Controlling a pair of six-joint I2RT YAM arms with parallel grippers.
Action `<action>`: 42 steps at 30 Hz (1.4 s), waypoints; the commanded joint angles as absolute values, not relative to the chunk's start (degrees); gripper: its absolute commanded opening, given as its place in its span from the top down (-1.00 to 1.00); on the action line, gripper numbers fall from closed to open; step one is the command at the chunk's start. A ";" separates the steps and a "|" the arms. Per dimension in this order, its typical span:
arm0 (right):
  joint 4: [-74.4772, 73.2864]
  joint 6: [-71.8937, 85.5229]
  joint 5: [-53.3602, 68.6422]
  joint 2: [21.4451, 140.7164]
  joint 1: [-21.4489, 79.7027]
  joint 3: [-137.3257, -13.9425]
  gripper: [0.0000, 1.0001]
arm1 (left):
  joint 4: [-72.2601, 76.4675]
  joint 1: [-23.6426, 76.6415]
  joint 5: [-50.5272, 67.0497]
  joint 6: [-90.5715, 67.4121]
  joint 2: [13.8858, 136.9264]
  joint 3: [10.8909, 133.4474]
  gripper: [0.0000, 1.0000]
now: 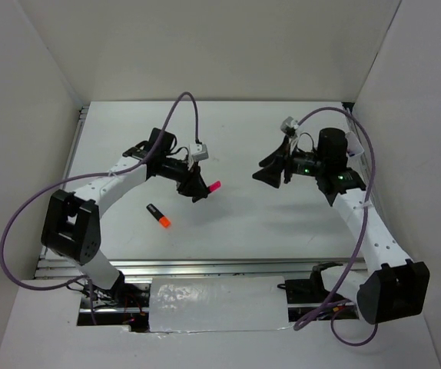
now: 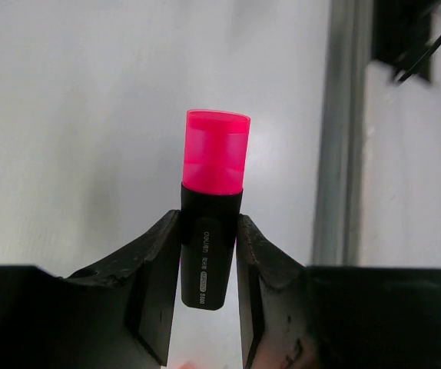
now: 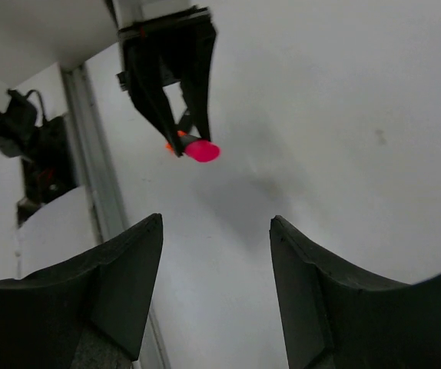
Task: Sort the stationery into containers
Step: Pick up the pen from the center of the board, then place the pen in the storage box.
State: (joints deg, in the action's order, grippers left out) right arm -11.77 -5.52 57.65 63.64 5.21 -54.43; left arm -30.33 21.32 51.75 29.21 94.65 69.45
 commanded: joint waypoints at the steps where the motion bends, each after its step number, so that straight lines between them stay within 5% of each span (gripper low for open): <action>1: -13.01 -1.15 58.81 65.47 12.62 -58.01 -0.30 | -18.30 22.76 64.34 11.11 90.44 68.57 0.65; 8: -15.90 7.20 55.19 72.67 21.53 -61.96 -0.35 | -18.89 25.92 58.81 12.64 87.19 68.91 0.68; 14: -13.01 7.82 54.15 73.83 24.69 -61.44 -0.59 | -20.56 26.72 60.38 13.97 86.57 69.26 0.66; 24: -13.36 5.63 53.70 75.94 26.72 -61.88 -0.48 | -20.13 26.89 62.31 12.75 86.40 69.96 0.66; 36: -10.46 5.36 54.76 76.38 26.72 -61.70 0.47 | -20.83 26.81 62.75 13.53 86.57 70.49 0.57; 42: -10.11 5.10 54.58 75.42 24.88 -61.70 0.99 | -21.09 26.81 61.18 13.62 86.75 70.40 -0.19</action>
